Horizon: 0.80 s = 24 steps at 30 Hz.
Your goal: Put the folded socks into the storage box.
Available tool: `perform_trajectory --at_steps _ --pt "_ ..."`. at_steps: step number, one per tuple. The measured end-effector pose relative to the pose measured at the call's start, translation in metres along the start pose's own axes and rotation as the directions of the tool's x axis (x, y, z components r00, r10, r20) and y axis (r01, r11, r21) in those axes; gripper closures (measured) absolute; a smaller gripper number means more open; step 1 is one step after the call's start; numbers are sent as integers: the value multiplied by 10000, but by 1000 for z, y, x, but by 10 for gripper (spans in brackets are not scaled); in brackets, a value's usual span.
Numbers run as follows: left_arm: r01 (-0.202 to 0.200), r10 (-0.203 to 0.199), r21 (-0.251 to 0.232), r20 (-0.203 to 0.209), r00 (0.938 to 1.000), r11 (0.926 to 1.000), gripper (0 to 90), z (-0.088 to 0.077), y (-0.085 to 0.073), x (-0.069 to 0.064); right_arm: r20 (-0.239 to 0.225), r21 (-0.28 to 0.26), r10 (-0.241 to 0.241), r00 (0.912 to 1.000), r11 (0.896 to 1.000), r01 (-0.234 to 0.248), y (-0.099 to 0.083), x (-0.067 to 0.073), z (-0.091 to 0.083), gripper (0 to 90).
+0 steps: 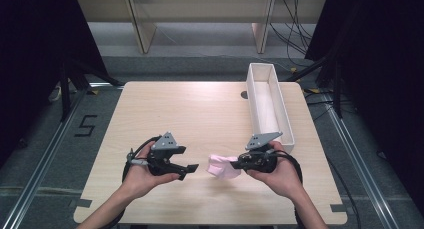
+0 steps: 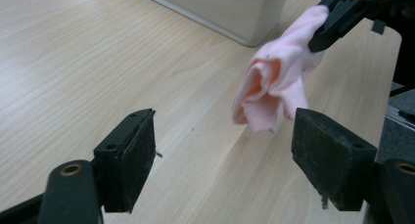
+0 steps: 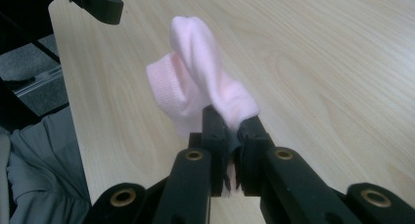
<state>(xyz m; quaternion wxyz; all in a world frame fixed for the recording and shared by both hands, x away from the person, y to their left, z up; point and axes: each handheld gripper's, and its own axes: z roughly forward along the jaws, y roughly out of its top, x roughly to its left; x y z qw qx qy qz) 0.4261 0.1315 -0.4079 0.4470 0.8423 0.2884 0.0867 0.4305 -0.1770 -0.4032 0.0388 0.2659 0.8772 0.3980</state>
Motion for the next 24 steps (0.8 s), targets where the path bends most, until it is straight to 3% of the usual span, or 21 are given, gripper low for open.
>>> perform_trajectory --at_steps 11,17,24 --pt "92 -93 -30 -188 9998 10000 251 0 -7 0 575 -363 182 9982 9992 -161 2 -12 -18 848" --pt "-115 115 17 -297 9995 9999 262 0 -10 3 836 -540 218 9963 9984 -174 5 -21 -29 847" --pt "71 -68 81 -313 9995 9999 264 2 -11 3 1085 -631 325 9936 9977 -258 8 -27 -39 847"
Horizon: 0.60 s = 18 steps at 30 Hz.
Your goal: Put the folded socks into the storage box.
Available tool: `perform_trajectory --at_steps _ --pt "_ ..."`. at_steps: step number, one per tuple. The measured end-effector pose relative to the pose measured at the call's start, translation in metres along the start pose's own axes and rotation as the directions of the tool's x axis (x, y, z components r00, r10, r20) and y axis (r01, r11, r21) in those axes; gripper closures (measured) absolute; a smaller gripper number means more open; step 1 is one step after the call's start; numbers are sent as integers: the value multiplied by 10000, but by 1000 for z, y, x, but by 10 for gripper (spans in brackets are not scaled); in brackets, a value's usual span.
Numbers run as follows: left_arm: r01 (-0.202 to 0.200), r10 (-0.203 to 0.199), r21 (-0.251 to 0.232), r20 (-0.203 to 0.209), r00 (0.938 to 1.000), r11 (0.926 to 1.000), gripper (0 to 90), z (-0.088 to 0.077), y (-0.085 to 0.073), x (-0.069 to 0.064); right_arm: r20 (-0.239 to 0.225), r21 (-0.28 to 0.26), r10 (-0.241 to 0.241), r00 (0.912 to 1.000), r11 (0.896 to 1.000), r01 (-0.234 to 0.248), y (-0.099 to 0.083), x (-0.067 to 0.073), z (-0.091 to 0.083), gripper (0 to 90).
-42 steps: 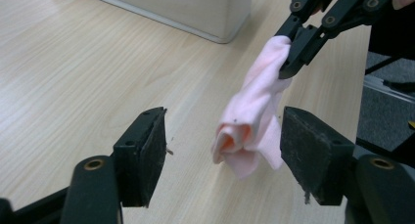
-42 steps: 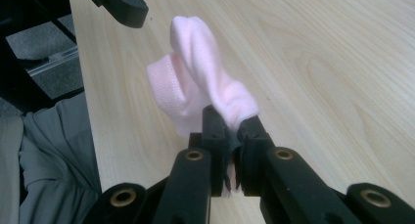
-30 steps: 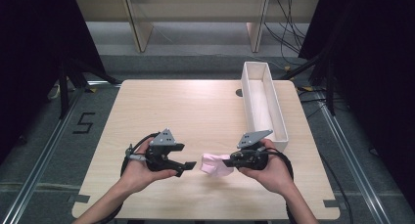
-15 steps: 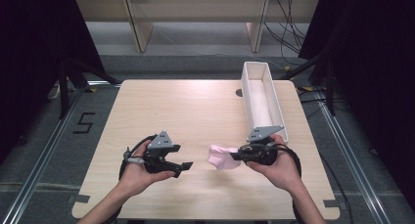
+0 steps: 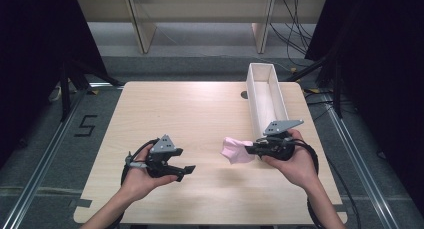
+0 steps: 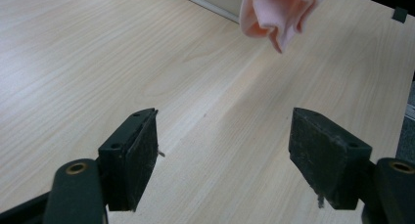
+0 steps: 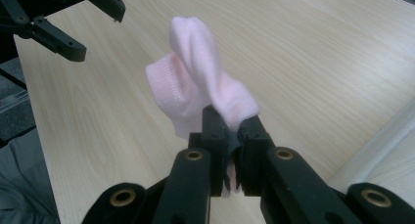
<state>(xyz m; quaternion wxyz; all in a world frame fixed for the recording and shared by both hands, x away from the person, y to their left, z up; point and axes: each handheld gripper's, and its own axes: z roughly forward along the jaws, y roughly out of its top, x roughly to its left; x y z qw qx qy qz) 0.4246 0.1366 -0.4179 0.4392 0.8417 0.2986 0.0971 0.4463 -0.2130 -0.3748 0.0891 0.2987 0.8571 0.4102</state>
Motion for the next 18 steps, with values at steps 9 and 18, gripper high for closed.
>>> perform_trajectory --at_steps 9,18 --pt "38 -38 -23 -50 10000 10000 263 -1 0 1 228 -88 26 9997 10000 -24 6 -9 -9 847" --pt "152 -152 -86 -10 9999 9998 265 0 -1 1 459 -264 183 9988 9995 -171 11 -17 -18 847"
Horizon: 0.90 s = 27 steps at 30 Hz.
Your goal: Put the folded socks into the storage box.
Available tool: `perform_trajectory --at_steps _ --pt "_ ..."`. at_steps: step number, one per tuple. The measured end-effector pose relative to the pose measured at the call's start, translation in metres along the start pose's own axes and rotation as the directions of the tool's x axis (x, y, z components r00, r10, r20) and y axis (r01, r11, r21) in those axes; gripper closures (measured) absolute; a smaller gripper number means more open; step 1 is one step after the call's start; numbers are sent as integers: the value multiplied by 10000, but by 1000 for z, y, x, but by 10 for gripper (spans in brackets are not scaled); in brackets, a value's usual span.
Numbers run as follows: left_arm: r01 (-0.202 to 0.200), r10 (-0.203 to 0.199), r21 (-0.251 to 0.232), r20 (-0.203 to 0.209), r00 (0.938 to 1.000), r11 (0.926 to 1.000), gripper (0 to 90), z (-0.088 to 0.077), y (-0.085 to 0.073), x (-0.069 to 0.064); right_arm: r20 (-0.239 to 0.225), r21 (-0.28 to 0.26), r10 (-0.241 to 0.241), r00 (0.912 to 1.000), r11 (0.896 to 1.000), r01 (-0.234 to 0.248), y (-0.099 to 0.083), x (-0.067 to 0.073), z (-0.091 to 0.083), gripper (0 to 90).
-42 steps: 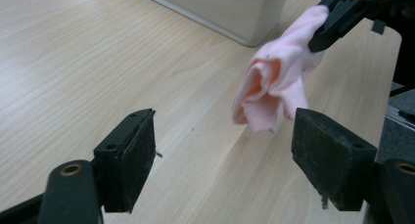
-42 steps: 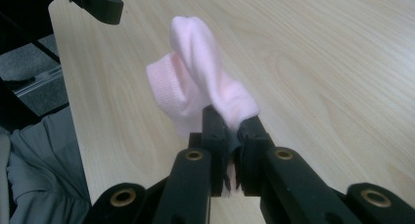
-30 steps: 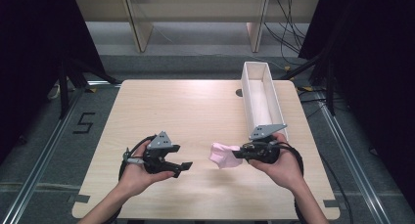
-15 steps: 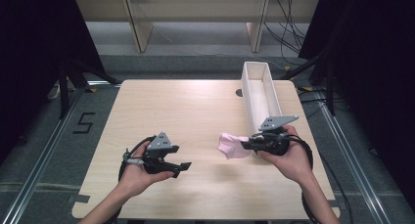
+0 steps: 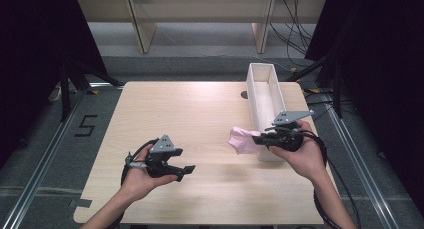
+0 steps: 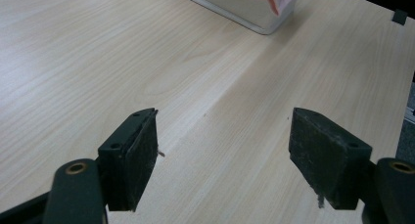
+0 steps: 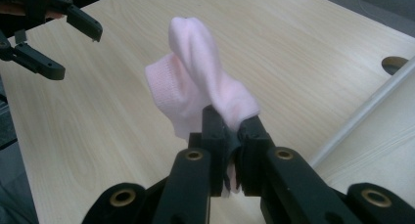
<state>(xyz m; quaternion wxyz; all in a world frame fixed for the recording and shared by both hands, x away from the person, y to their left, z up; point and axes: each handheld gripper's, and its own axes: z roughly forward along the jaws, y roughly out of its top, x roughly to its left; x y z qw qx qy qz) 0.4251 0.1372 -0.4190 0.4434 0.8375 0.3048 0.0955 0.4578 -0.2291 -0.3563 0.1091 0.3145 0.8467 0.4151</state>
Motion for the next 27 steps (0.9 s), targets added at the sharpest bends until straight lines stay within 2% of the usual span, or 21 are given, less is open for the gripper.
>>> perform_trajectory --at_steps 6,9,10,13,15,16,19,21,23,25,26,27 --pt "-28 28 19 -17 10000 10000 266 0 0 1 250 -115 114 9996 9999 -111 3 -5 -5 847" --pt "-1 1 37 -5 10000 10000 266 0 -1 1 402 -197 -8 9992 9998 16 5 -9 -9 846" --pt "-7 7 32 0 10000 10000 266 0 -1 1 309 -223 225 9993 9995 -218 5 -8 -8 846" --pt "-35 35 25 12 10000 10000 266 0 0 1 502 -429 28 9987 9991 -6 7 -11 -10 847" --pt "-24 24 20 8 10000 10000 265 0 0 0 483 -304 303 9984 9991 -288 8 -10 -12 847" --pt "-20 20 22 5 10000 10000 266 0 0 1 603 -479 88 9981 9988 -59 8 -12 -12 846" --pt "-28 28 23 19 10000 10000 266 0 -1 1 558 -327 254 9981 9992 -236 8 -13 -14 846" --pt "-125 125 127 17 9999 9998 266 -1 -1 2 703 -356 172 9974 9993 -147 7 -16 -16 846" --pt "12 -12 24 -8 10000 10000 266 0 -2 2 805 -431 63 9967 9991 -29 7 -19 -19 846" --pt "31 -31 48 -8 10000 10000 266 0 -3 2 824 -508 363 9959 9982 -322 6 -19 -20 846" --pt "83 -83 8 5 10000 10000 266 0 -3 2 885 -474 150 9960 9988 -108 6 -21 -22 846" --pt "76 -76 13 -2 10000 10000 266 0 -3 2 937 -560 162 9955 9984 -110 6 -22 -23 846"
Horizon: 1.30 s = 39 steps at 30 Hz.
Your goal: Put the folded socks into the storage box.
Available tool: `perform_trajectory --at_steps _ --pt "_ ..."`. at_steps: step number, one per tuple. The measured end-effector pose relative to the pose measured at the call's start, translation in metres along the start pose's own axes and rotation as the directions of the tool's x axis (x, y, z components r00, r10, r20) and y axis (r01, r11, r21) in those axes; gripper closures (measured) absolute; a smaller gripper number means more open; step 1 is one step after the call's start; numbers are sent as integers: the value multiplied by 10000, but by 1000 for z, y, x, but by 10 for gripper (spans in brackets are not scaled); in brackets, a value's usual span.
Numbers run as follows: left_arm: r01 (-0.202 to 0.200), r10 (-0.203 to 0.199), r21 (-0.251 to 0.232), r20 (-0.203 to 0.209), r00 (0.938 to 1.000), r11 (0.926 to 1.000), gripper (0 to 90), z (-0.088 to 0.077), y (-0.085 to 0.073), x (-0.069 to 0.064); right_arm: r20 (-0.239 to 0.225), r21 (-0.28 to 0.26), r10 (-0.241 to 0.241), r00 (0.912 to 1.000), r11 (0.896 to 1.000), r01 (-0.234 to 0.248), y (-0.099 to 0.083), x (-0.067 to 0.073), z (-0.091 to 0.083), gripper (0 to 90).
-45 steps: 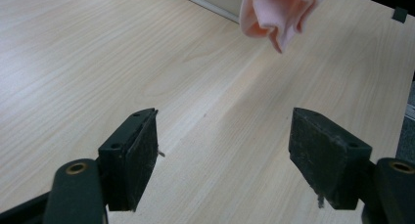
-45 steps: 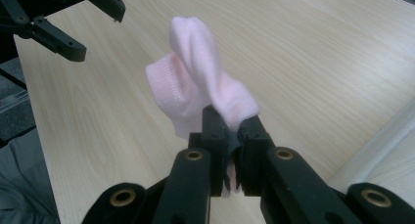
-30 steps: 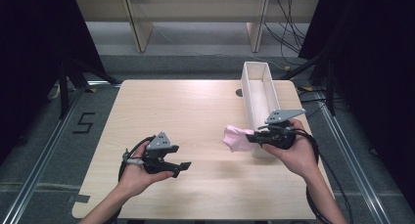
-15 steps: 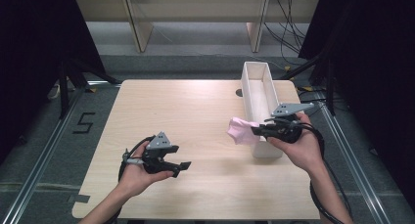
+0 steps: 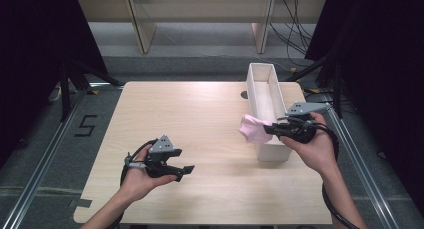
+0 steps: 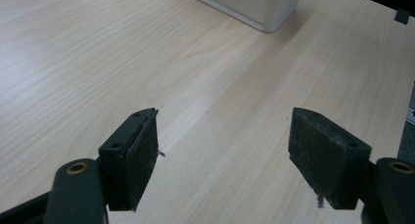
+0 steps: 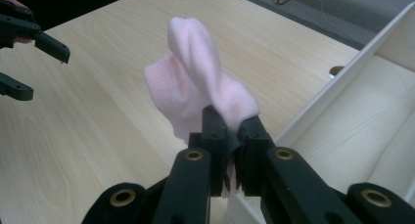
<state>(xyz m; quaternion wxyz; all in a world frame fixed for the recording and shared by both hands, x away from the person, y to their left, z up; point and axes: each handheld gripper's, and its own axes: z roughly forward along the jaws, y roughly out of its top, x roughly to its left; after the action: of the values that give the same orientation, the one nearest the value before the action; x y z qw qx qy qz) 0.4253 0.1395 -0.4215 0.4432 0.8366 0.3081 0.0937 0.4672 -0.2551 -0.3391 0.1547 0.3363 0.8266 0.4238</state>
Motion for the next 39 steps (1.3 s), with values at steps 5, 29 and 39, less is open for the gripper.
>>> perform_trajectory --at_steps 5,29,39 --pt "-71 71 41 18 10000 10000 266 0 1 0 236 55 235 9994 9997 -236 0 -5 -8 846" --pt "-67 67 69 52 10000 10000 265 3 1 -1 1341 -22 635 9889 9980 -638 -23 -39 -29 846" --pt "-63 62 168 50 10000 9998 265 6 1 -3 1427 144 669 9875 9975 -697 -33 -45 -19 845"
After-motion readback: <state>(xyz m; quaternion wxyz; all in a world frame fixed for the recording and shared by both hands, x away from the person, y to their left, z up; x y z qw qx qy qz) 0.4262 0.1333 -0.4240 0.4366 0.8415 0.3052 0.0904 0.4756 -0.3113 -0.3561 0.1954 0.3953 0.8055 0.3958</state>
